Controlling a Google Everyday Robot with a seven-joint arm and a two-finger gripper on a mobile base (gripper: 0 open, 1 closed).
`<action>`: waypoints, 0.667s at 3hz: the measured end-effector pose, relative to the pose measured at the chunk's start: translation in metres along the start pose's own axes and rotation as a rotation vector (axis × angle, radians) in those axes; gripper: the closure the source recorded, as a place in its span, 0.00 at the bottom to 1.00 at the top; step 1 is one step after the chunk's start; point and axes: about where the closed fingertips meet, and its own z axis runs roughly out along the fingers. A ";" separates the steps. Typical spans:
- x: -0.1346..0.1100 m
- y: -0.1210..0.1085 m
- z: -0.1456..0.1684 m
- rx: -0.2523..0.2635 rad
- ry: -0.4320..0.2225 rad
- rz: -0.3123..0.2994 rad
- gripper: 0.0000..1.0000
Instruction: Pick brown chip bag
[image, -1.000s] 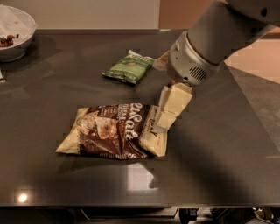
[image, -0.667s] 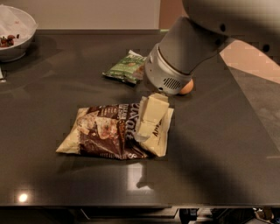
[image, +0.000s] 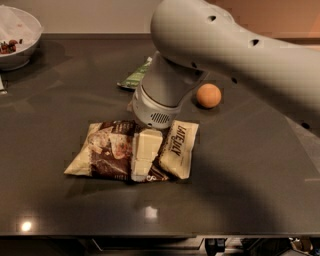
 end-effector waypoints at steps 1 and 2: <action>0.001 -0.005 0.018 -0.019 0.027 0.002 0.00; 0.003 -0.010 0.022 -0.029 0.047 0.006 0.16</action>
Offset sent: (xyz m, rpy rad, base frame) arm 0.0206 0.0090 -0.0259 -0.0744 0.0373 -0.0017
